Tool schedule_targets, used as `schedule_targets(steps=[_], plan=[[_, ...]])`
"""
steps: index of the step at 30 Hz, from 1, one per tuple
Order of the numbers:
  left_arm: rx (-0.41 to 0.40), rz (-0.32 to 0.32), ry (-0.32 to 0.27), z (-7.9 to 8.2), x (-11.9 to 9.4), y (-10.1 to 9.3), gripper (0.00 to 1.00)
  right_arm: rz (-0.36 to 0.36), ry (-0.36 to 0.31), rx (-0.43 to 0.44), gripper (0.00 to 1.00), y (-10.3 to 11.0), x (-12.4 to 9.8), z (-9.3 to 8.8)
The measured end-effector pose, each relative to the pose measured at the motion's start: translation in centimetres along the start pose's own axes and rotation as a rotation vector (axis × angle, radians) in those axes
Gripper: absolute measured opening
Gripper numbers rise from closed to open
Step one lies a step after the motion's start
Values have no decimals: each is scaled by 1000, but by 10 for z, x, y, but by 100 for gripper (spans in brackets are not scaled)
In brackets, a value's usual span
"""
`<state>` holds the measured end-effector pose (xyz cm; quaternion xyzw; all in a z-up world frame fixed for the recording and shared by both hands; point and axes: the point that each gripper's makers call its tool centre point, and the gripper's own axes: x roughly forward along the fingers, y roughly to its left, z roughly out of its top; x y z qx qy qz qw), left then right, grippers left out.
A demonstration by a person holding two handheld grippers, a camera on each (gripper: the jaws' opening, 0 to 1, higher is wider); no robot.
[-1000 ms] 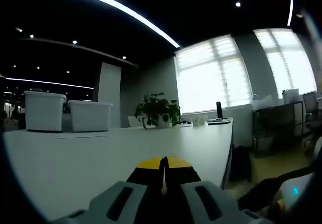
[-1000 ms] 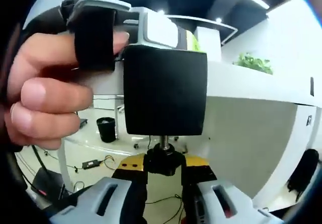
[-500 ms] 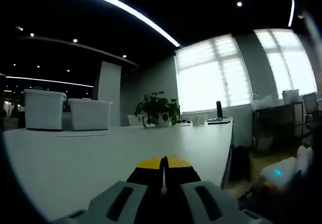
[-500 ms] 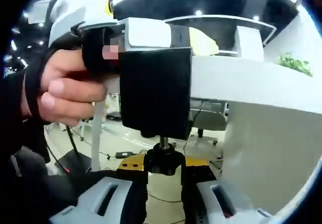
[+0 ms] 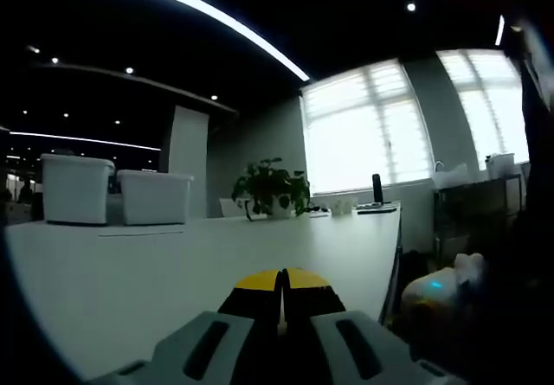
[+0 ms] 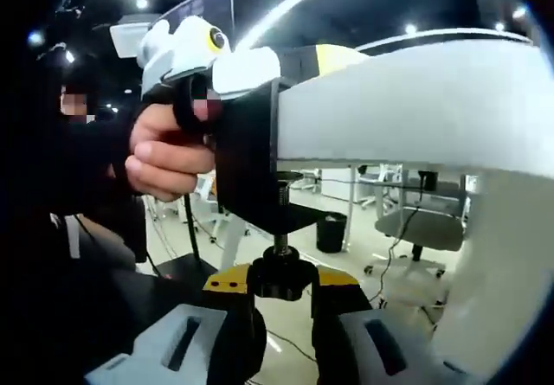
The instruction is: Clamp the fixed fixture on the desktop, loosen the retaining clip, secure it to the edge of the desk, and tighten the retaining clip.
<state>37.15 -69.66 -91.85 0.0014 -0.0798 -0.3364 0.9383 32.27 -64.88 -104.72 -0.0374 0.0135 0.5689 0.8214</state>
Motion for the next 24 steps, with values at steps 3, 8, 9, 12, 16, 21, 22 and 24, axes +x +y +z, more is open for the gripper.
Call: schedule_targets(steps=[3,8,9,12,16,21,22,24], plan=[[2,0,-1,0,0,-1,1,45,-21,-7,22,1,0,1],[3,0,-3,1,0,-2,1,106,-49,-27,22,-5,2,-2],[3,0,-2,1,0,-2,1,108,-53,-26,22,-6,2,-2],[-1,0,2,1,1,-2,1,110,-59,-10,23,-3,1,-1],[-1,-1,2,1,1,0,1,82,-66,-34,24,-9,0,-2],[-2,0,2,0,2,0,1,-29,43,1,32,-21,-12,-14],[-1,0,1,0,2,0,1,-50,59,28,32,-24,-15,-18],[0,0,0,0,2,0,1,-69,58,56,31,-25,-20,-15]])
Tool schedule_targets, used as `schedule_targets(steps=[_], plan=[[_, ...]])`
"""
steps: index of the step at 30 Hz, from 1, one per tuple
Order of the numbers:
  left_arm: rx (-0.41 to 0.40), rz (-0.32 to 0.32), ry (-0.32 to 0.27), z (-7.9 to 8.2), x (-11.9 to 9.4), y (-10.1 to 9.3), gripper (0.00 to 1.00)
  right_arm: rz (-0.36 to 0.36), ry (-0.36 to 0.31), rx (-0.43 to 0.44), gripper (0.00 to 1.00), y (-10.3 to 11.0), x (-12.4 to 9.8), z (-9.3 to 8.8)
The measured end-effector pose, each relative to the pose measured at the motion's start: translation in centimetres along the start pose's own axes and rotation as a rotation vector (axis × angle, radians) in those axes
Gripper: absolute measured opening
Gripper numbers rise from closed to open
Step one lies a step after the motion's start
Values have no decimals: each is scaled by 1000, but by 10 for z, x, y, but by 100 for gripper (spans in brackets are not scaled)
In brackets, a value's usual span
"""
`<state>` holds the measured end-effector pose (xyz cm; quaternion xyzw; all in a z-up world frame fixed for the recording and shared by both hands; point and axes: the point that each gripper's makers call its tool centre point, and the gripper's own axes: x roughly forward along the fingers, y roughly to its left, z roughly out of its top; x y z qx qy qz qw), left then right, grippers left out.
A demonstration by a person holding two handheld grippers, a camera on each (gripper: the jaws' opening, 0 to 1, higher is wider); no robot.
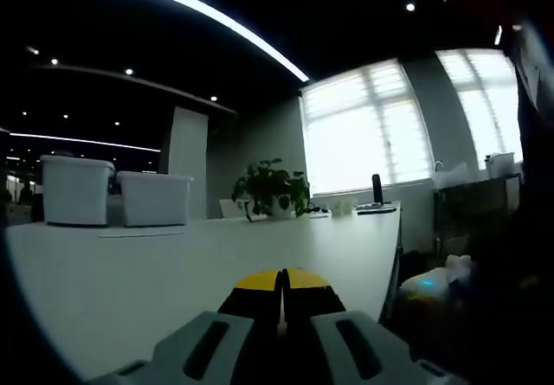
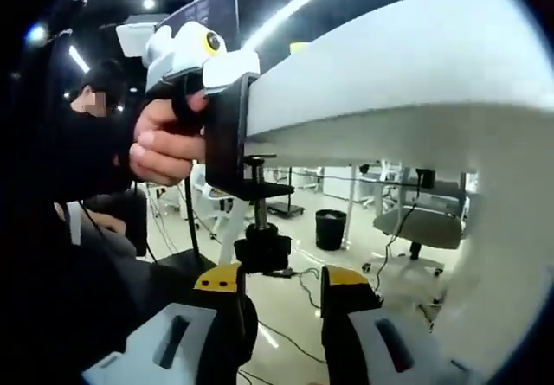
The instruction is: Clamp the fixed fixture on the desktop, loosen the retaining clip, secure it to the edge of the desk, and tighten the retaining clip.
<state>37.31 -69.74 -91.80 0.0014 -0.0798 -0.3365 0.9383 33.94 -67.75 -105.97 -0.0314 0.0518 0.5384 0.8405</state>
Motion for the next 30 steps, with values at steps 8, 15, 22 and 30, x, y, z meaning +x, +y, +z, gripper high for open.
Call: schedule_targets(steps=[8,15,22,30], plan=[[-4,-2,3,-1,0,1,2,-166,91,51,32,7,-13,-2],[4,-2,-8,2,-2,-2,2,-379,102,92,31,20,-20,0],[1,-2,-4,2,-3,-2,2,-695,61,158,52,9,-29,0],[10,-10,-12,2,-3,0,2,-822,88,105,42,5,-10,-3]])
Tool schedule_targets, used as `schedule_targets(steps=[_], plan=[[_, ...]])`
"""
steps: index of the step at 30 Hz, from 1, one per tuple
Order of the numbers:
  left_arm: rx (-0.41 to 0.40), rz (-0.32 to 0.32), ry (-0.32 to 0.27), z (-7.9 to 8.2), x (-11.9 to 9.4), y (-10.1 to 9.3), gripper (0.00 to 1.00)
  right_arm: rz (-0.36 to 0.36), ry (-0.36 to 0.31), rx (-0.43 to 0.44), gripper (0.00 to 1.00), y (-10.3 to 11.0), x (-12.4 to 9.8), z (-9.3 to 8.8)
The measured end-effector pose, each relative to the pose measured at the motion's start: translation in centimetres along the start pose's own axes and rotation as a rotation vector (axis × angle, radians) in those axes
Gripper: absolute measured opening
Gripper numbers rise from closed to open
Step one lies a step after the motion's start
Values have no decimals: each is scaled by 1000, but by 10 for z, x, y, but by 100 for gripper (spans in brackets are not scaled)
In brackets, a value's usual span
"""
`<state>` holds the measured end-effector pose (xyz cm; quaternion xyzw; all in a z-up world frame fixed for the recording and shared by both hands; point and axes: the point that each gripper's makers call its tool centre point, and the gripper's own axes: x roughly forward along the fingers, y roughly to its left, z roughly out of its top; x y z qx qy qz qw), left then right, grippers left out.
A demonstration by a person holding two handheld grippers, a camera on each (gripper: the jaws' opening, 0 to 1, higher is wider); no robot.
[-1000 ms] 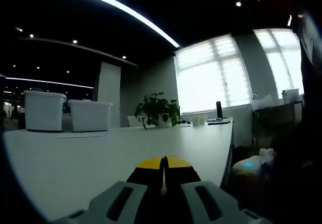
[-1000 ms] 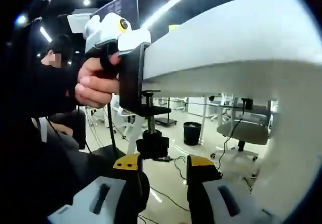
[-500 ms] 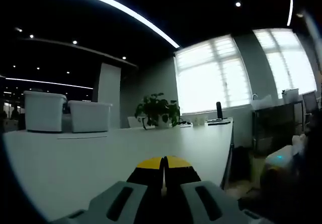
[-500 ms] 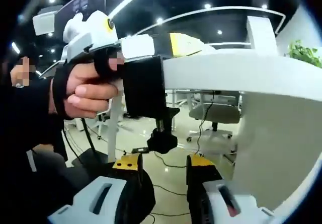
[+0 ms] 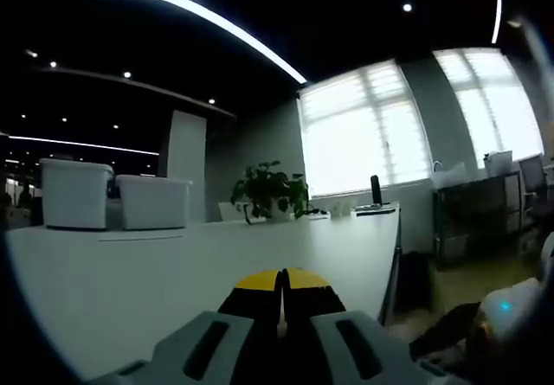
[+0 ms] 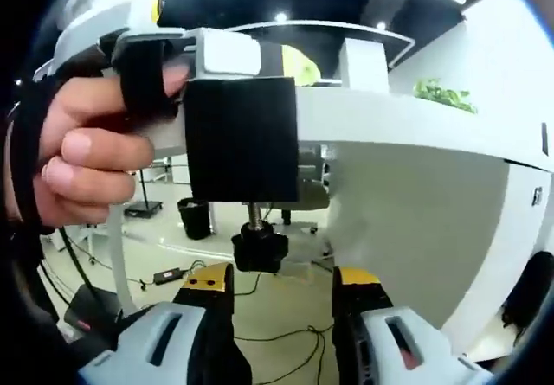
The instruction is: Clamp the fixed fixture on the desktop, loosen the retaining clip, secure it to the edge of the desk, and tighten the retaining clip.
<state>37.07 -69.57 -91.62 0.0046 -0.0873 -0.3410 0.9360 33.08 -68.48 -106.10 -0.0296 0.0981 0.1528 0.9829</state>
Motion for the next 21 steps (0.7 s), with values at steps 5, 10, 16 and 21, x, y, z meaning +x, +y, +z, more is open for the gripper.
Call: schedule_targets(steps=[5,10,16,21], plan=[[7,-5,-6,0,1,1,2,-9,-7,-37,38,11,8,5],[4,-6,-2,-1,4,3,2,-26,-4,-25,36,12,15,7],[6,-9,-3,-2,5,4,2,-60,16,-47,24,7,16,5],[-2,-10,3,-3,3,1,1,33,32,24,21,11,16,3]])
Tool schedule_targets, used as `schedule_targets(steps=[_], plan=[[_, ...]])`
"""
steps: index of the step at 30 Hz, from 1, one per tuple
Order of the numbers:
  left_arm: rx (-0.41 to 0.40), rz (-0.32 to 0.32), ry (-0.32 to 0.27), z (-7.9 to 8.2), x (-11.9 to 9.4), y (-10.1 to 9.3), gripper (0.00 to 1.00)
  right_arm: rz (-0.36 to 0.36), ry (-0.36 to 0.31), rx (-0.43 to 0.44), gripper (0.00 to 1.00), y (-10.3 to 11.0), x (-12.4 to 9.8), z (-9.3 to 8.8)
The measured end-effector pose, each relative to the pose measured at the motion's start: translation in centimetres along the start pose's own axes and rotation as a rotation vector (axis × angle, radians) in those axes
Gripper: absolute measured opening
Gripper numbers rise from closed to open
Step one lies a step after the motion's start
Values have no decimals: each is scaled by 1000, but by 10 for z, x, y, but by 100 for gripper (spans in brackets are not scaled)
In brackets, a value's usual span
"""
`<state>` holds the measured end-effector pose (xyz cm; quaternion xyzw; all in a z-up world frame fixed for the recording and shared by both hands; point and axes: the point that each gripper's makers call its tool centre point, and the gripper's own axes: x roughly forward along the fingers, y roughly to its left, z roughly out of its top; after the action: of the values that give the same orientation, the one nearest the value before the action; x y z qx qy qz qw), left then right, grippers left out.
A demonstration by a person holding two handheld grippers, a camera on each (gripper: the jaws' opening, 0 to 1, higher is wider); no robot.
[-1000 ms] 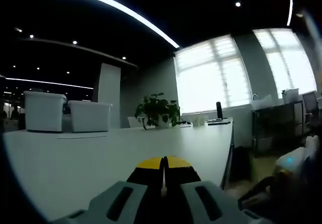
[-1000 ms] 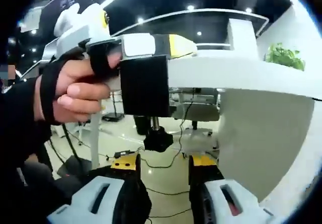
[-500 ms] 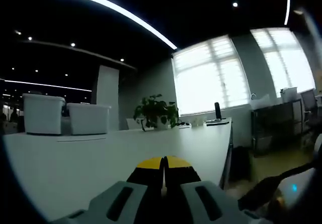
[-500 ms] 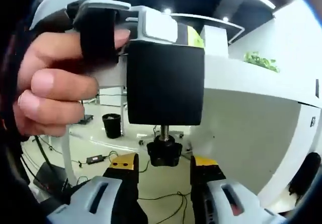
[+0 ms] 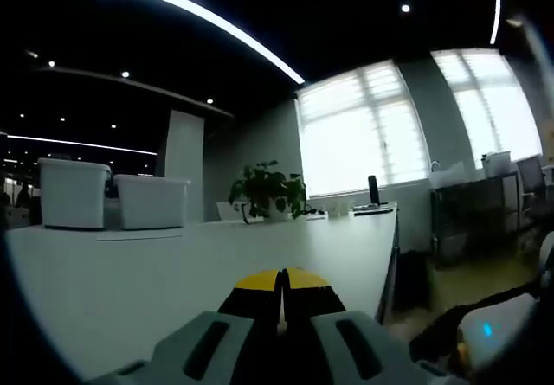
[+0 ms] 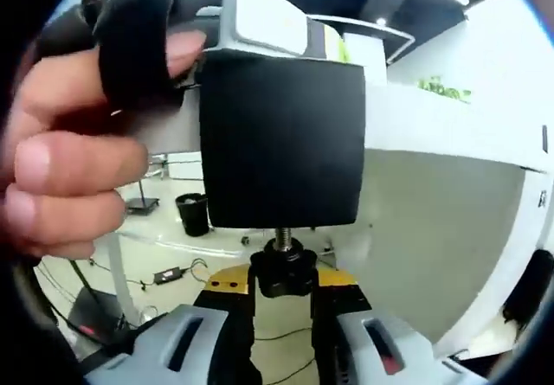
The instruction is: Clamp the fixed fixture on the desktop, loosen the retaining clip, secure it to the edge of the desk, and tighten the retaining clip.
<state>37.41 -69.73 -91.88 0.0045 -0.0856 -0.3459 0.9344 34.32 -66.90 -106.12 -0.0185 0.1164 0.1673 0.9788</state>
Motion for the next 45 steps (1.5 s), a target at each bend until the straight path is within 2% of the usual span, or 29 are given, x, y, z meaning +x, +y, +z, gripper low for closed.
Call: schedule_targets(steps=[6,9,13,17,22,23,26,27,29,33,36,44,45], plan=[[-1,6,11,-2,-2,-2,1,218,9,-140,18,5,-2,-2],[-4,7,13,-2,-3,-3,1,289,-1,-206,18,4,-2,-1],[-9,3,23,-3,-3,-4,1,407,-5,-206,17,9,2,-1],[1,1,7,-2,-4,-5,1,567,-54,-207,17,15,4,1],[-14,0,16,-1,-4,-7,1,736,-99,-199,17,18,2,1],[-22,0,22,-2,-5,-8,1,790,-99,-206,17,21,0,0],[-23,2,33,-2,-5,-9,1,882,-93,-208,17,23,-5,-1],[-27,2,39,-3,-5,-10,1,908,-144,-235,18,25,-4,4],[-34,1,44,-3,-5,-9,1,934,-165,-283,18,25,-6,0],[-32,-2,41,-3,-4,-10,1,935,-191,-284,18,25,-5,-1],[-30,-2,39,-2,-4,-10,1,923,-186,-290,19,26,-5,-1],[-33,2,40,-2,-4,-7,1,795,-122,-301,28,15,-4,-1],[-35,2,42,-2,-4,-7,1,738,-99,-308,29,10,-4,-2]])
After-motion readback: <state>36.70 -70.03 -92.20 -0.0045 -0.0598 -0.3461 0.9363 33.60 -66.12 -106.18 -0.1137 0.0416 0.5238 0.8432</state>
